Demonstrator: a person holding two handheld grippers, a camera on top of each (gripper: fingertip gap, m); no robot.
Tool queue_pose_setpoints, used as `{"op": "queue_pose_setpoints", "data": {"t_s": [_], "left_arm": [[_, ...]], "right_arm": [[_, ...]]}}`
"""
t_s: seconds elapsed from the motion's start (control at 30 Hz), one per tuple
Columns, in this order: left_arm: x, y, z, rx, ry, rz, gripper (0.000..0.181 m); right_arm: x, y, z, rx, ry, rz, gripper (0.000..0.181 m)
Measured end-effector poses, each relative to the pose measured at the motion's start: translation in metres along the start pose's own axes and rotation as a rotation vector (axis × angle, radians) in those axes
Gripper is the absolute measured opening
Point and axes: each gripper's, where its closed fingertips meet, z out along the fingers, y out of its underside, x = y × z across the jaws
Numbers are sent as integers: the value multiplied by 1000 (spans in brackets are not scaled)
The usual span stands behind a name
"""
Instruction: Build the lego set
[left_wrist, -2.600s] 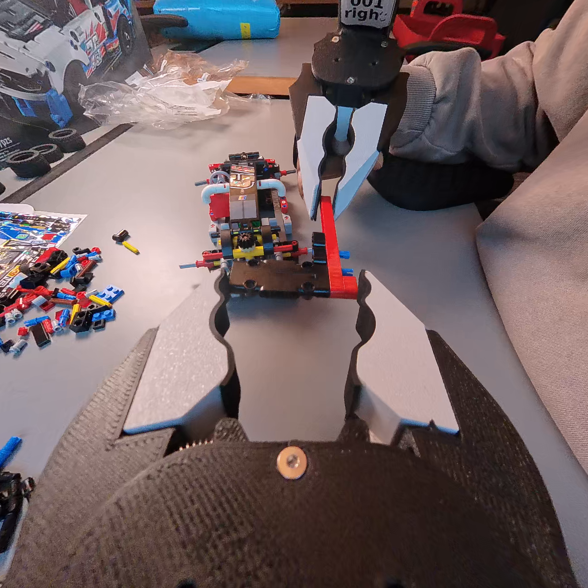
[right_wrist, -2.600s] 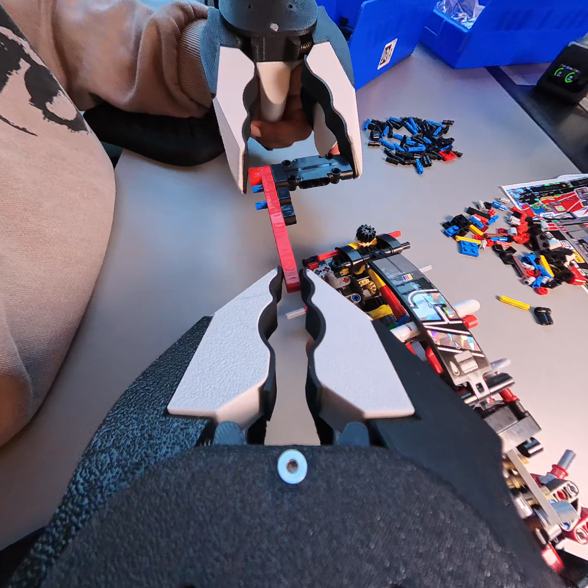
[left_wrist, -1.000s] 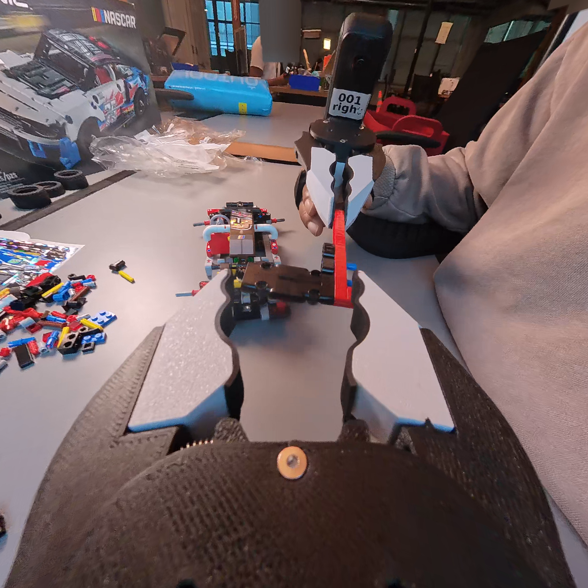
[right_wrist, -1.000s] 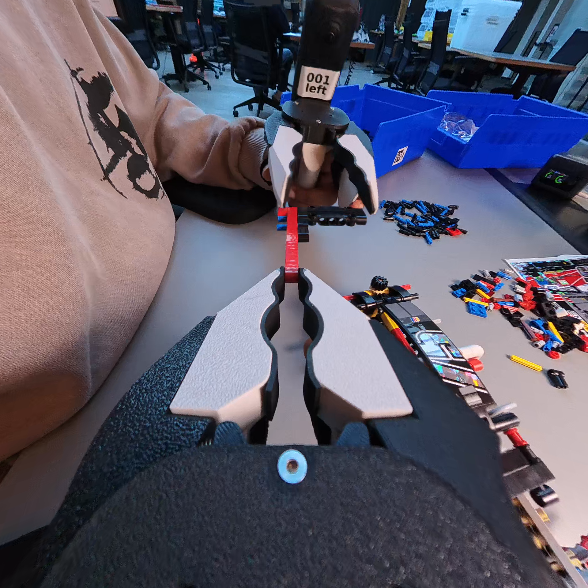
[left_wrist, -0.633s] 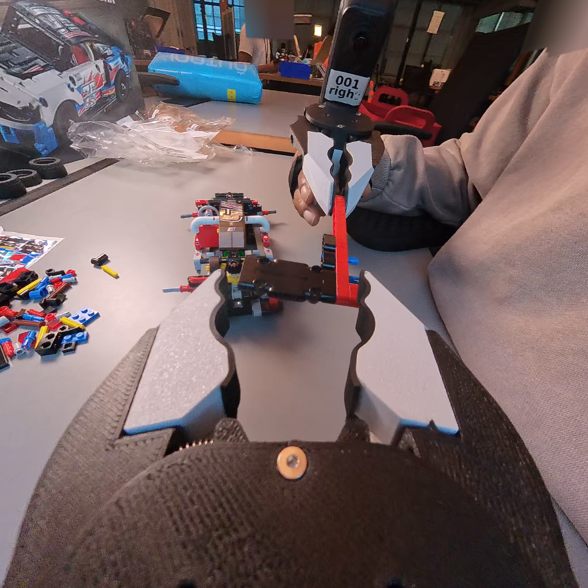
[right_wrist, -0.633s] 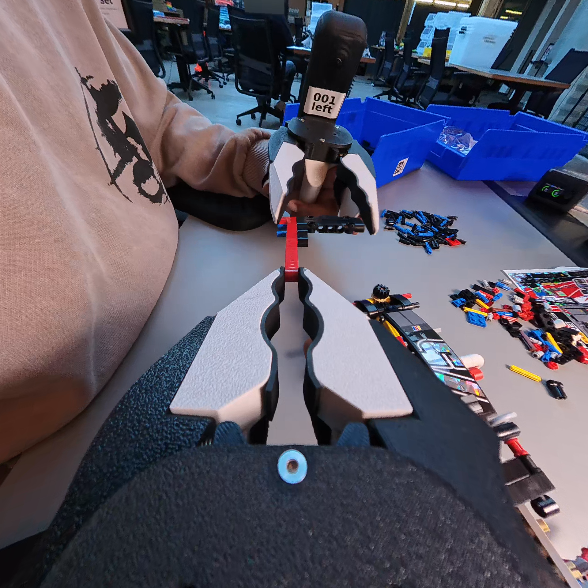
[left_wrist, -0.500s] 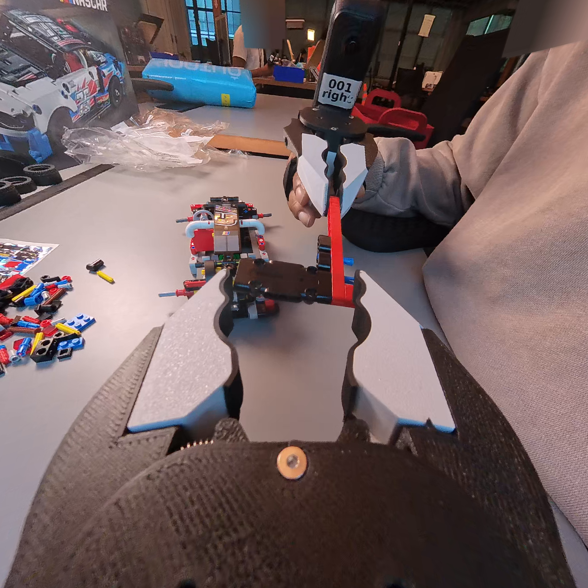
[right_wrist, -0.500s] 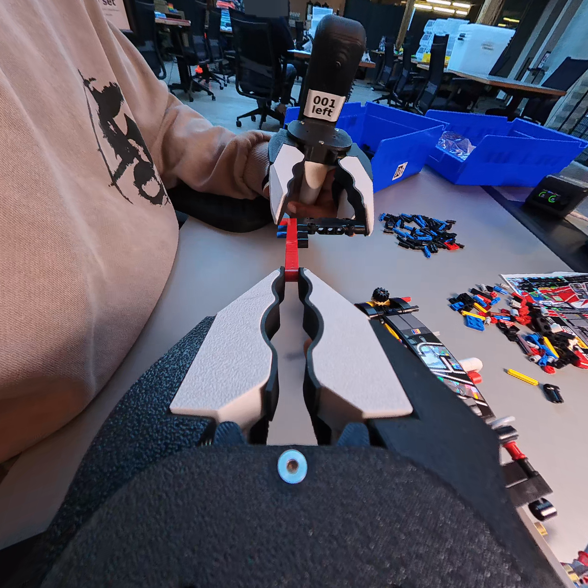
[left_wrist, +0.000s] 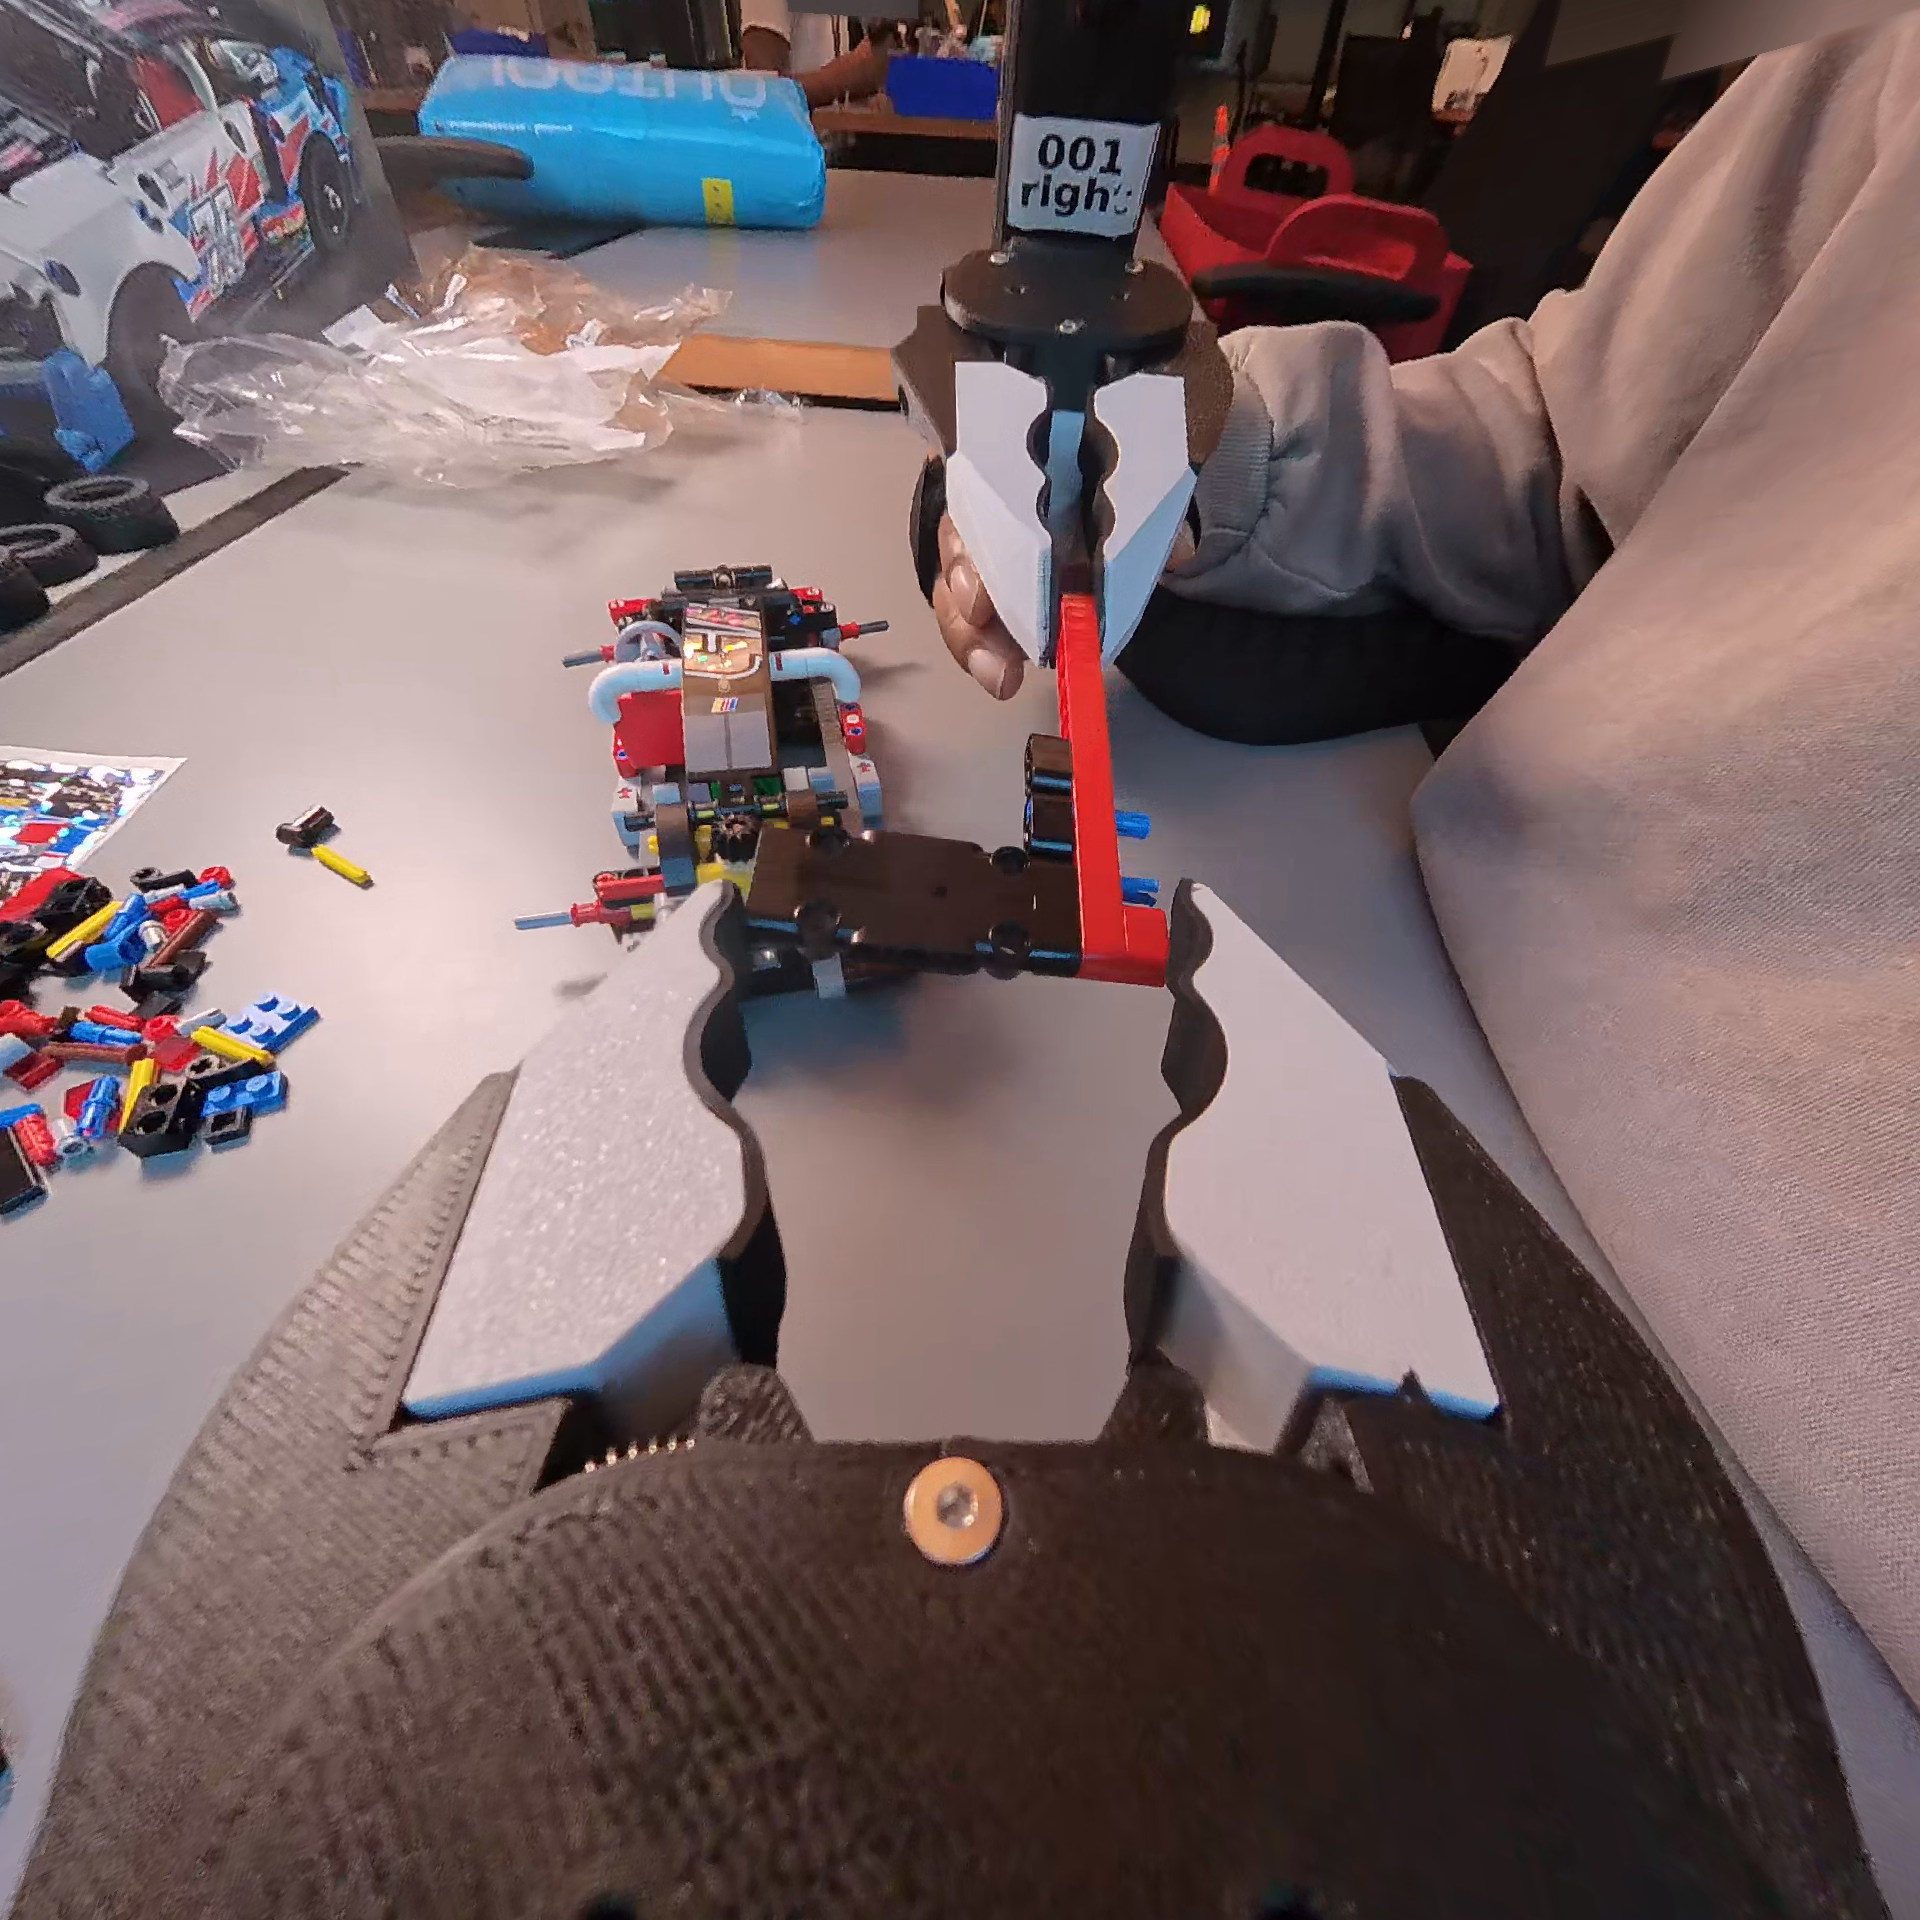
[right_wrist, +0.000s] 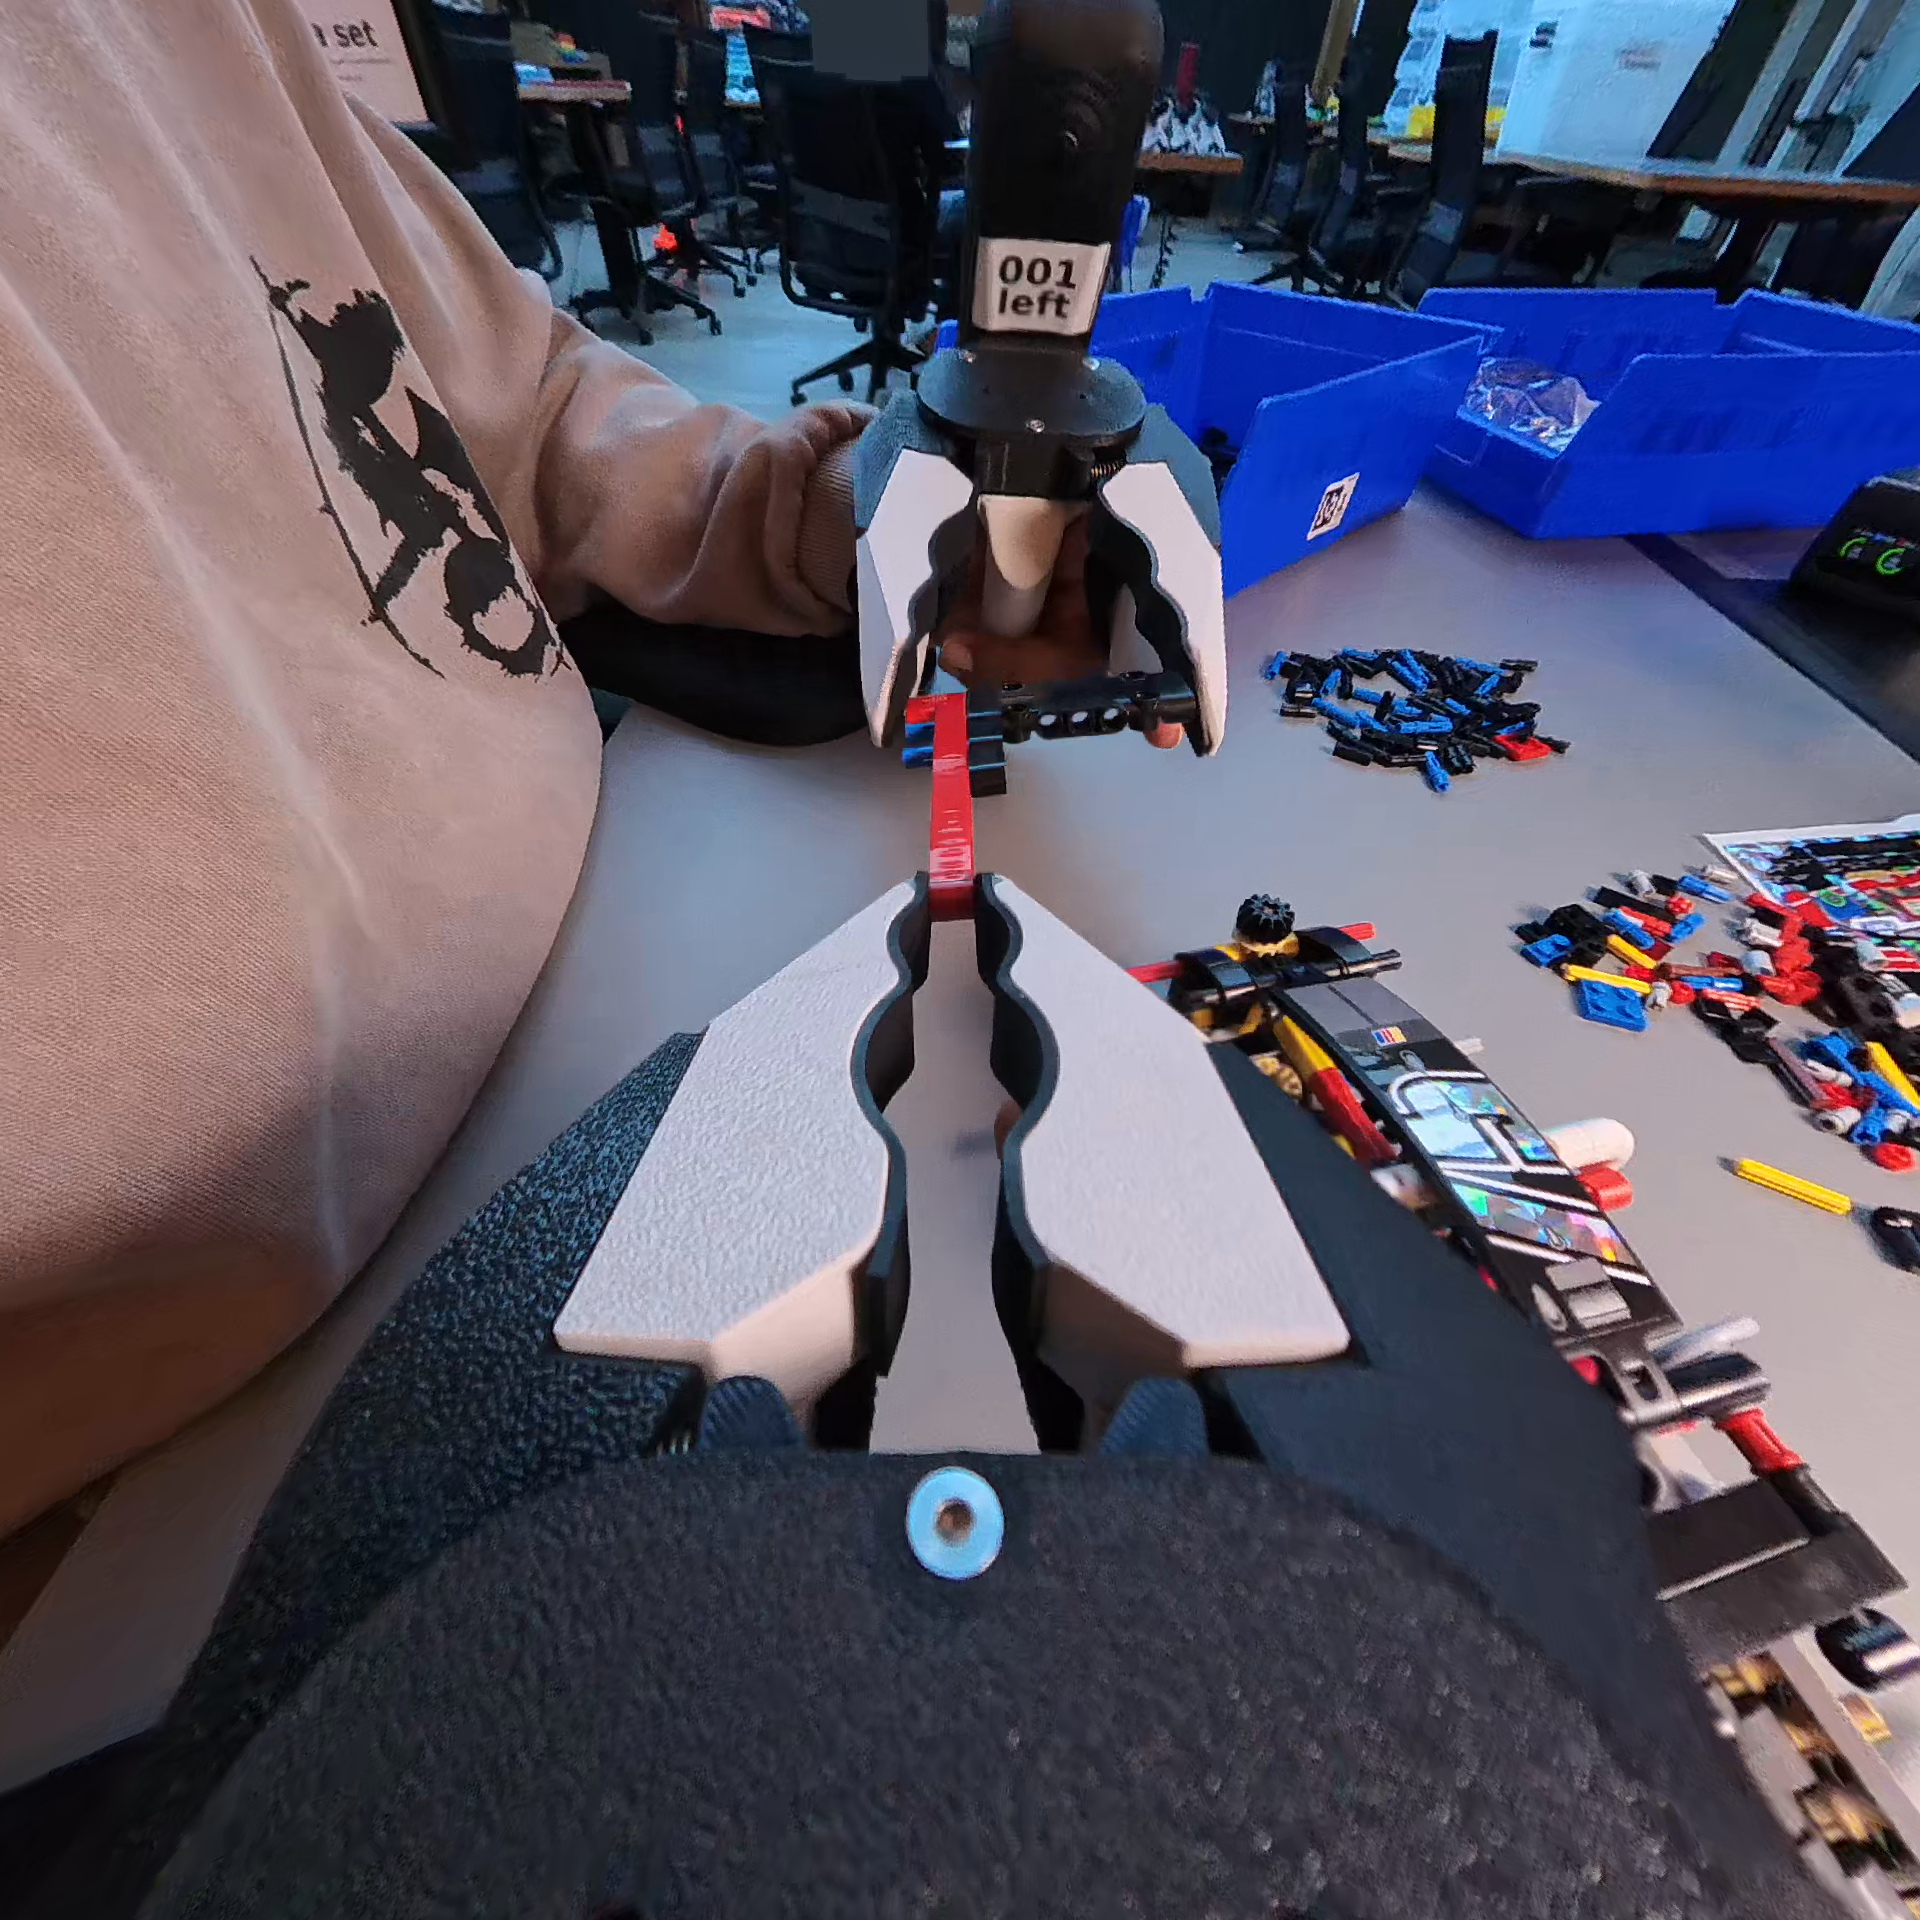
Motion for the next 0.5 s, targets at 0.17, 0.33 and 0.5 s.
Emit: {"op": "queue_pose_setpoints", "data": {"t_s": [0.17, 0.33, 0.5], "left_arm": [[-7, 18, 8, -88, -23, -73, 80], [-14, 27, 15, -147, -85, -66, 80], [-18, 39, 23, -223, -127, -90, 80]], "right_arm": [[9, 18, -1, -77, 28, 58, 6], [20, 33, -4, -160, 91, 67, 8], [27, 51, -7, -289, 159, 46, 10]]}}
